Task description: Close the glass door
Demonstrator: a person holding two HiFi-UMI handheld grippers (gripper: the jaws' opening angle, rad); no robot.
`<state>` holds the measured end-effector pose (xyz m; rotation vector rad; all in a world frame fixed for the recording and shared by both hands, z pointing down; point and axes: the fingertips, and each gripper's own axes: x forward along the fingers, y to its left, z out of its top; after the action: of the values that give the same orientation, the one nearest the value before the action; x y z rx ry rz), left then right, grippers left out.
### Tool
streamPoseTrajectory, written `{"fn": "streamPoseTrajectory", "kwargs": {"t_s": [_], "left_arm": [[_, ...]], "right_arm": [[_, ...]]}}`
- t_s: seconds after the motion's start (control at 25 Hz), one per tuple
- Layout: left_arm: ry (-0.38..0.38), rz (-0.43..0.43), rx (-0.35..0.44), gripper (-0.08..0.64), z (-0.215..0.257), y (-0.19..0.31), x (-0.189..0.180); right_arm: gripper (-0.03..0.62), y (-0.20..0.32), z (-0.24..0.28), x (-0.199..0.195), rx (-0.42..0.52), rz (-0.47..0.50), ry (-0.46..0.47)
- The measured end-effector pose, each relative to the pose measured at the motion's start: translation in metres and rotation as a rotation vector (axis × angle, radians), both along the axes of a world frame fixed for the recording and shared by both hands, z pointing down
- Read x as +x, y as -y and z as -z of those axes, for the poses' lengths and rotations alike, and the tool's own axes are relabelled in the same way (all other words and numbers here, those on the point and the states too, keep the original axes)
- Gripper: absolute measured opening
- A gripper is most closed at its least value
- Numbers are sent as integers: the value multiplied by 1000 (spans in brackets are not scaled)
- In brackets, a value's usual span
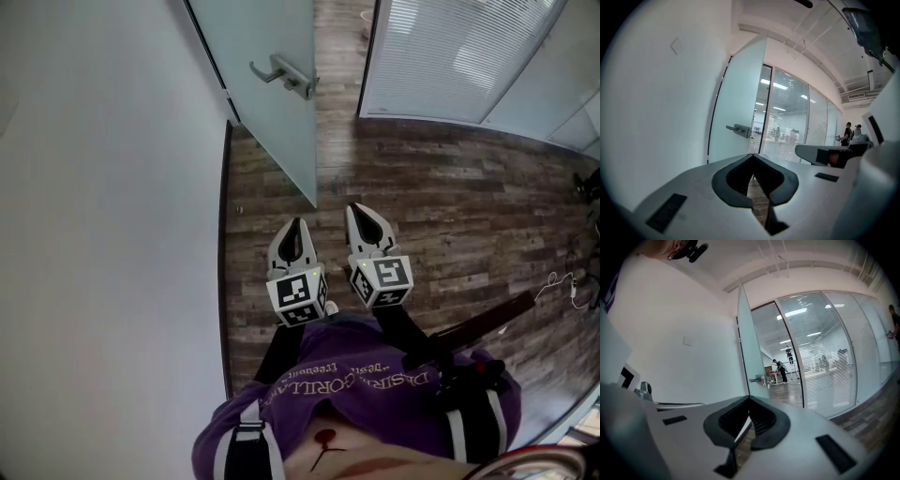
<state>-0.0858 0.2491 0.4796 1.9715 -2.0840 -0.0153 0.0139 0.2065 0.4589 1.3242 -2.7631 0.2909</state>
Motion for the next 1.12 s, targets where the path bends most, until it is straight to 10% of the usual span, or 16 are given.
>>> {"fn": "streamPoseTrajectory", "kwargs": {"t_s": [1.12], "left_arm": [[66,-159,3,0,6,171,-115]], "right_arm": [[-3,149,10,-88,28,-163,14]]}}
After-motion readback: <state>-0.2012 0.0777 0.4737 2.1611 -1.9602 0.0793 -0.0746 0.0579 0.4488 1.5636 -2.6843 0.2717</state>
